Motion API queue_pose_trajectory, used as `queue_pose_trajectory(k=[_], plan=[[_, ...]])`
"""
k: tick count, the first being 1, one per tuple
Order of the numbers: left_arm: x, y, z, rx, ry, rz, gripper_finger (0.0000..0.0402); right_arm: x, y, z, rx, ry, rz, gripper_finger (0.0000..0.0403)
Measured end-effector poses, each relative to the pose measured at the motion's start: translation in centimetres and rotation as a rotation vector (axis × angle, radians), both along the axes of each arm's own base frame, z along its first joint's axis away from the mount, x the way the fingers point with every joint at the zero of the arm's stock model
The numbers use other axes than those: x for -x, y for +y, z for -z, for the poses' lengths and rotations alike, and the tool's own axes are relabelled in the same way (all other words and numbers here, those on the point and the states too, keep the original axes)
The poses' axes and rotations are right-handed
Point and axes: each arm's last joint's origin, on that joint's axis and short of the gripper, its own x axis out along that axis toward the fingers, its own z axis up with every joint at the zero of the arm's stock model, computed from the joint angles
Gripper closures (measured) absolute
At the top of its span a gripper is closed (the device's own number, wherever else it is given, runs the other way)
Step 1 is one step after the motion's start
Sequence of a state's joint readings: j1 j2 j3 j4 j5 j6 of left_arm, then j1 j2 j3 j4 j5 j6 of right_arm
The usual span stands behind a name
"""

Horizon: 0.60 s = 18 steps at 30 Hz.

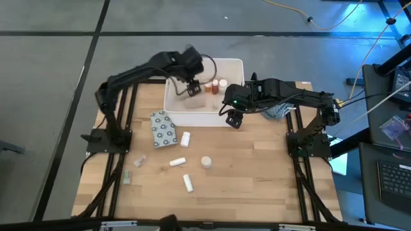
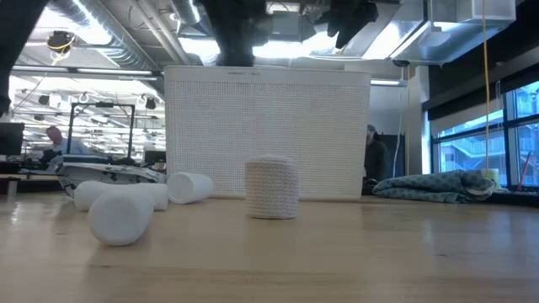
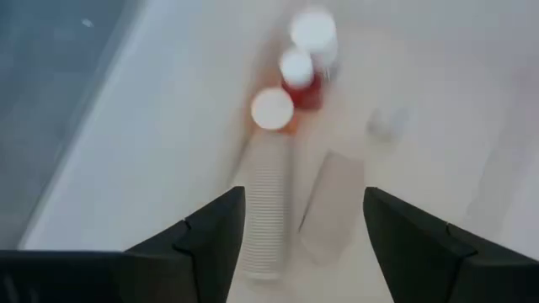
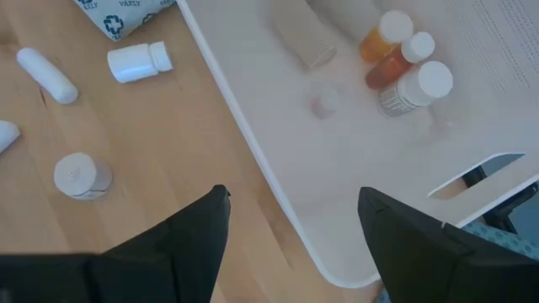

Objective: Pick & place medical supplies in basket/bin

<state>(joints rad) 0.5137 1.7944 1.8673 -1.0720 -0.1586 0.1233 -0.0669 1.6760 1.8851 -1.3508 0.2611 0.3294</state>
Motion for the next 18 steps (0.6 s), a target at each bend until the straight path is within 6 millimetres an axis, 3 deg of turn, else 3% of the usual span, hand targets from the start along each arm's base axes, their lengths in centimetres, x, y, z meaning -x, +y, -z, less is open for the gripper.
queue_pose_trajectory(k=[9, 14, 18], plan=[[5.2, -7.0, -8.3, -0.019, -0.317, -0.020, 0.0170, -0.3, 0.4, -0.1, -0.014, -0.036, -0.011, 0.0141], [7.1, -10.9, -10.5, 0.019, -0.421, 0.028, 0.0169, -0.7, 1.5, -0.2, -0.065, -0.079, -0.027, 0.0141], [8.3, -13.7, -10.9, 0.084, -0.423, 0.061, 0.0167, -0.8, 2.8, -0.3, -0.073, -0.093, -0.053, 0.0141]])
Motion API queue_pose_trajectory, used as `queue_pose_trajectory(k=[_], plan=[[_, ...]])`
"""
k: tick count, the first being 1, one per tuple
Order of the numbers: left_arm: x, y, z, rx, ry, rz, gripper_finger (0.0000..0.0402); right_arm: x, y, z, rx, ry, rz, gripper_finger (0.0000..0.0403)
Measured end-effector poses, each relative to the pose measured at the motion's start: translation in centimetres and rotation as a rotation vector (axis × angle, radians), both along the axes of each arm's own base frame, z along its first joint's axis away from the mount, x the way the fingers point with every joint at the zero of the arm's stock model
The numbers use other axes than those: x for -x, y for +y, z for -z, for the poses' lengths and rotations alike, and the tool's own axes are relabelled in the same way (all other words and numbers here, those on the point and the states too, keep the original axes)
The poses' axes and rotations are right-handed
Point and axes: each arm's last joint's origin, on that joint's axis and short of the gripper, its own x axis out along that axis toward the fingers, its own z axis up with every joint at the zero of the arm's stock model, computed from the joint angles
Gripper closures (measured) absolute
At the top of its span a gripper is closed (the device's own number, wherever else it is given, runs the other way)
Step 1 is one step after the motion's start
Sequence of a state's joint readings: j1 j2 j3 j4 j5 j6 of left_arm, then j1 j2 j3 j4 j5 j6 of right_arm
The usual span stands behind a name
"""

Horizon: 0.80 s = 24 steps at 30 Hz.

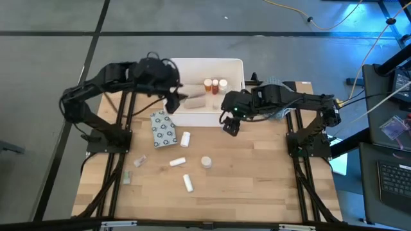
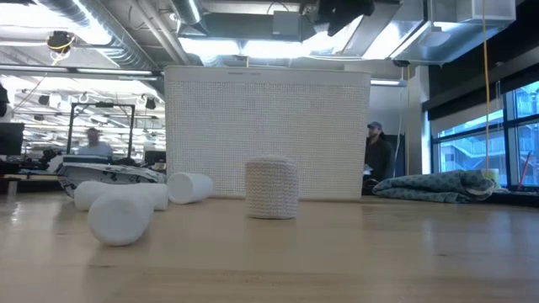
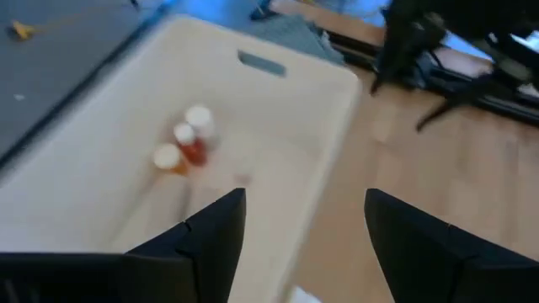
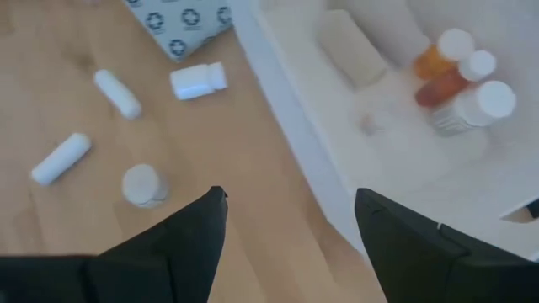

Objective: Pick & place medical supplies in basket/bin

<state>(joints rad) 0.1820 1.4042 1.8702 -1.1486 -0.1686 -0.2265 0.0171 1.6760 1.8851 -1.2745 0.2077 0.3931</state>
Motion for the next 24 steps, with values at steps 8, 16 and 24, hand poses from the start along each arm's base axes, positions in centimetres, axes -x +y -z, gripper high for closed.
queue_pose_trajectory(k=[8, 16, 24], plan=[[1.2, -4.8, 1.0, 0.052, 0.113, -0.068, 0.0170, 0.1, 3.0, 0.0, -0.034, -0.014, -0.022, 0.0141], [3.1, -7.5, 3.1, 0.039, 0.130, -0.432, 0.0168, 0.6, 6.0, 0.0, -0.071, -0.025, -0.051, 0.0141], [2.3, -8.3, 10.9, 0.089, 0.245, -0.642, 0.0167, 0.8, 8.1, -0.2, -0.047, -0.065, -0.079, 0.0141]])
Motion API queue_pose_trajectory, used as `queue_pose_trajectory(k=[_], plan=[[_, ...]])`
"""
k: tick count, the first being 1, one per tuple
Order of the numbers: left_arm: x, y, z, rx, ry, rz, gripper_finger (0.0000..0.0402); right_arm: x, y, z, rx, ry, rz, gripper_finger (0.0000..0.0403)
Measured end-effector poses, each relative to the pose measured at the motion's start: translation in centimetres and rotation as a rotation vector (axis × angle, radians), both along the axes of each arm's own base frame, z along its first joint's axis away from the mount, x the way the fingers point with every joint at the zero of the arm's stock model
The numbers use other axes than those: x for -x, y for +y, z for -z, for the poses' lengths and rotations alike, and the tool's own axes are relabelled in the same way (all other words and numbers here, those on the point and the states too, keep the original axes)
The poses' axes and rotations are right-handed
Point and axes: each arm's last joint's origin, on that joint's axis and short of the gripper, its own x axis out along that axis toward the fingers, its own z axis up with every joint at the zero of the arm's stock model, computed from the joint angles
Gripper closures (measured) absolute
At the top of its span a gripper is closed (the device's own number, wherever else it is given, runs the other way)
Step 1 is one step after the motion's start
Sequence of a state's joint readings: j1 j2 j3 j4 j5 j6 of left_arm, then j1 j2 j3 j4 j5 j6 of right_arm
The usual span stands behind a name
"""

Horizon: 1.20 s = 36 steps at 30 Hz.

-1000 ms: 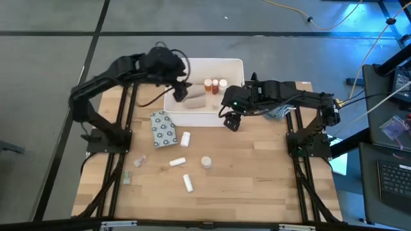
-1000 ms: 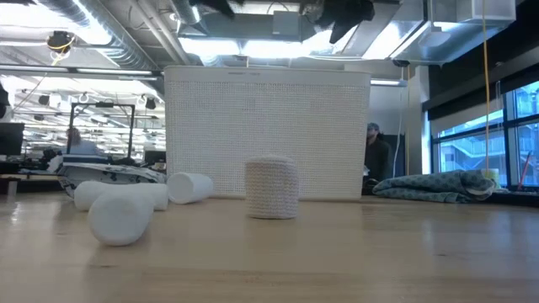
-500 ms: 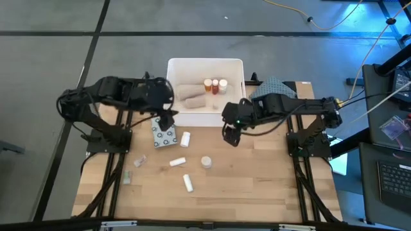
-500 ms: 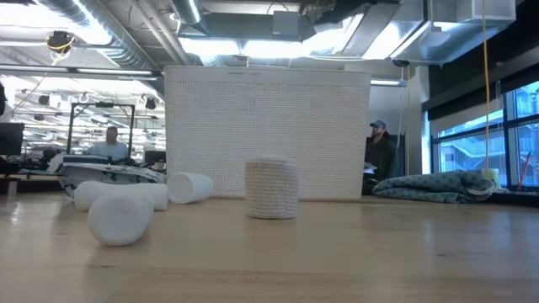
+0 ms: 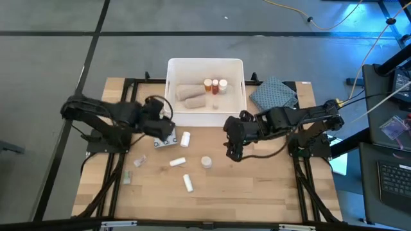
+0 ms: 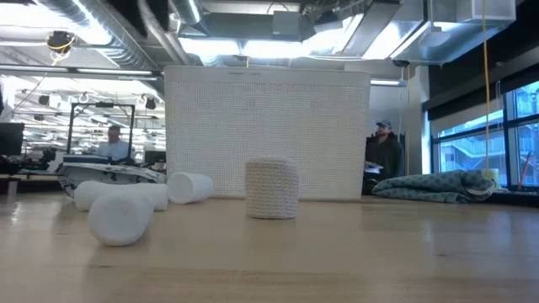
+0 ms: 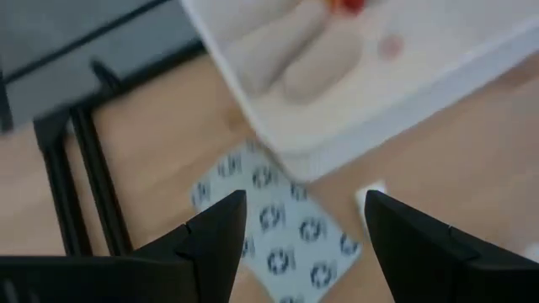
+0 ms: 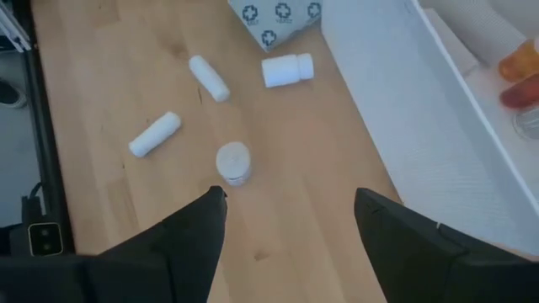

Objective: Pick & place medical supplies in basket/bin

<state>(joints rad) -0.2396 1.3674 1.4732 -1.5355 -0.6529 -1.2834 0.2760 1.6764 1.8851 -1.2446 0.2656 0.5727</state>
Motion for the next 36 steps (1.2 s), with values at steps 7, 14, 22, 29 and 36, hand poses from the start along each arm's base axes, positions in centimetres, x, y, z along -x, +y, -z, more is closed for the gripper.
queue_pose_trajectory(k=[7, 14, 22, 29, 36], plan=[[0.1, -2.6, 5.7, 0.119, 0.059, 0.010, 0.0170, 0.1, 1.3, 0.1, 0.025, -0.015, -0.025, 0.0141], [0.5, -5.1, 7.4, 0.182, -0.005, 0.036, 0.0167, -0.7, 2.1, 1.1, 0.024, 0.021, -0.079, 0.0141], [1.4, -7.8, 7.5, 0.207, -0.089, 0.046, 0.0170, -4.0, 4.3, 4.8, 0.058, 0.063, -0.129, 0.0141], [2.5, -9.8, 7.5, 0.173, -0.195, 0.052, 0.0168, -6.1, 6.6, 9.2, 0.164, 0.144, -0.135, 0.0141], [3.1, -11.4, 7.9, 0.144, -0.241, 0.076, 0.0169, -5.0, 7.7, 12.4, 0.200, 0.149, -0.129, 0.0143]])
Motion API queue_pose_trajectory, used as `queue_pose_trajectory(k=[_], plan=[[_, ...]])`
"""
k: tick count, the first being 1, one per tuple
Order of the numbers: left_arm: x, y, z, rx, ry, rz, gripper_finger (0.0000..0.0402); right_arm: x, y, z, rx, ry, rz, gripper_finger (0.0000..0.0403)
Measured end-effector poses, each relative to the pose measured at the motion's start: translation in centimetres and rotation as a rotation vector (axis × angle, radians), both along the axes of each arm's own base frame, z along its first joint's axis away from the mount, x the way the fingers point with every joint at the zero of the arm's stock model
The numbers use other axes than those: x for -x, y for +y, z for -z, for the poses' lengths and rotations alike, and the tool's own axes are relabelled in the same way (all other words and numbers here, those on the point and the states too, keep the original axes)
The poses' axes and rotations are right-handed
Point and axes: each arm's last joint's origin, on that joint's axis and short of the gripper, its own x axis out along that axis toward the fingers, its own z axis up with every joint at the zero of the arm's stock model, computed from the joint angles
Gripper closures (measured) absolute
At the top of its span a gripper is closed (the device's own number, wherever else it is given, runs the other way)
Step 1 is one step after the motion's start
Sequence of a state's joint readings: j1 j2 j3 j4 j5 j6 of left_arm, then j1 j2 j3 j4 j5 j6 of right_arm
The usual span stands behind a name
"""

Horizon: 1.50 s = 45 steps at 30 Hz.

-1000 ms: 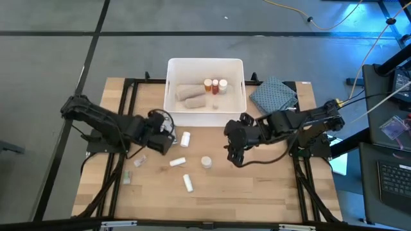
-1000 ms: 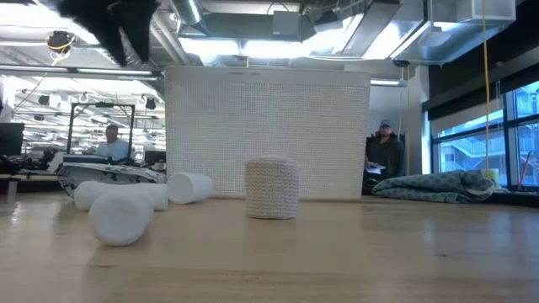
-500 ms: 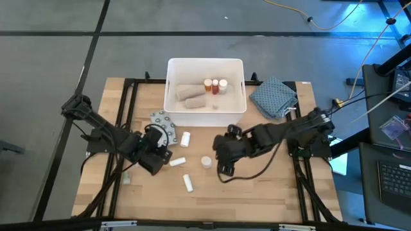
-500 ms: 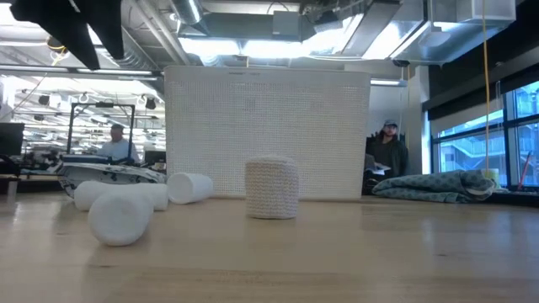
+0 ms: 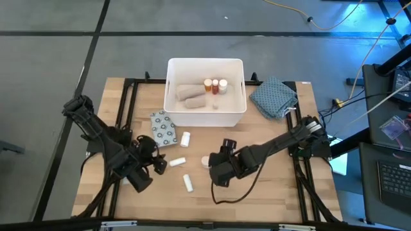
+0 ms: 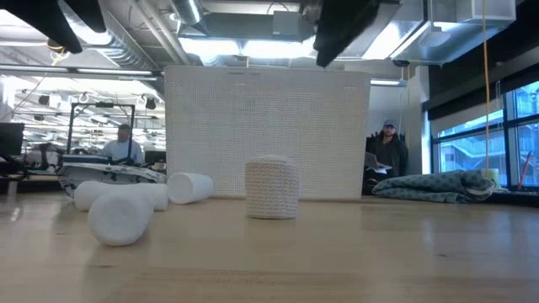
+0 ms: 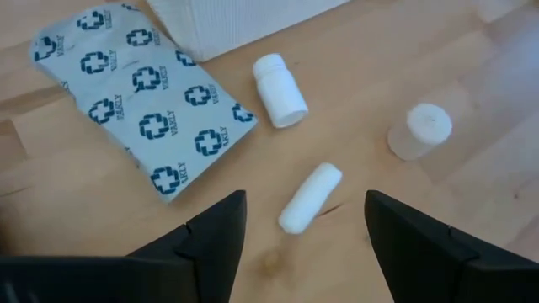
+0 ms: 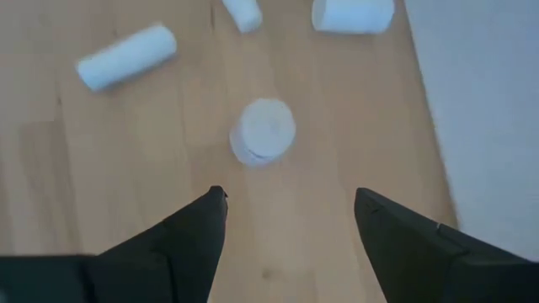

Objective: Pick & place medical supplies in basket/bin

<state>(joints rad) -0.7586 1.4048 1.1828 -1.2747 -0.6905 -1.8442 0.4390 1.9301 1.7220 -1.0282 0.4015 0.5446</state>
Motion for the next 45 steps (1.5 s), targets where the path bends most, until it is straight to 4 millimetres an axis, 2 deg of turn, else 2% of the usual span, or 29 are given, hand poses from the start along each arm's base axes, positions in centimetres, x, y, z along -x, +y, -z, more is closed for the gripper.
queue_pose_trajectory(k=[5, 11, 16, 21, 24, 28, 32, 38, 42, 45], plan=[[0.2, -0.3, 0.0, -0.018, -0.013, 0.014, 0.0167, 1.1, 0.6, 2.4, -0.113, -0.156, -0.042, 0.0163], [0.4, -0.4, 0.0, -0.035, -0.001, 0.041, 0.0170, 2.5, 1.2, 6.4, -0.089, -0.388, -0.036, 0.0187], [0.3, -0.5, 0.0, -0.030, -0.006, 0.040, 0.0167, 3.5, 0.5, 9.7, -0.095, -0.498, -0.001, 0.0192], [0.3, -0.4, 0.0, -0.032, -0.010, 0.041, 0.0170, 3.8, 0.3, 10.4, -0.185, -0.499, 0.062, 0.0192], [0.2, -0.4, -0.1, -0.055, -0.032, 0.038, 0.0170, 3.8, 0.1, 10.5, -0.162, -0.480, 0.023, 0.0192], [0.2, -0.3, -0.1, -0.074, -0.058, 0.030, 0.0167, 3.8, -0.2, 10.6, -0.167, -0.484, 0.077, 0.0185], [0.2, -0.3, -0.2, -0.070, -0.072, 0.015, 0.0168, 4.2, -0.4, 11.1, -0.126, -0.418, 0.075, 0.0144], [0.2, -0.3, -0.2, -0.068, -0.074, 0.012, 0.0169, 4.2, -0.5, 11.0, -0.094, -0.427, 0.062, 0.0068], [0.2, -0.3, -0.2, -0.056, -0.084, -0.004, 0.0167, 4.0, -0.6, 11.5, -0.013, -0.446, 0.091, 0.0051], [0.1, -0.4, -0.2, -0.051, -0.090, -0.006, 0.0168, 3.5, -0.6, 12.5, -0.004, -0.451, 0.100, 0.0049]])
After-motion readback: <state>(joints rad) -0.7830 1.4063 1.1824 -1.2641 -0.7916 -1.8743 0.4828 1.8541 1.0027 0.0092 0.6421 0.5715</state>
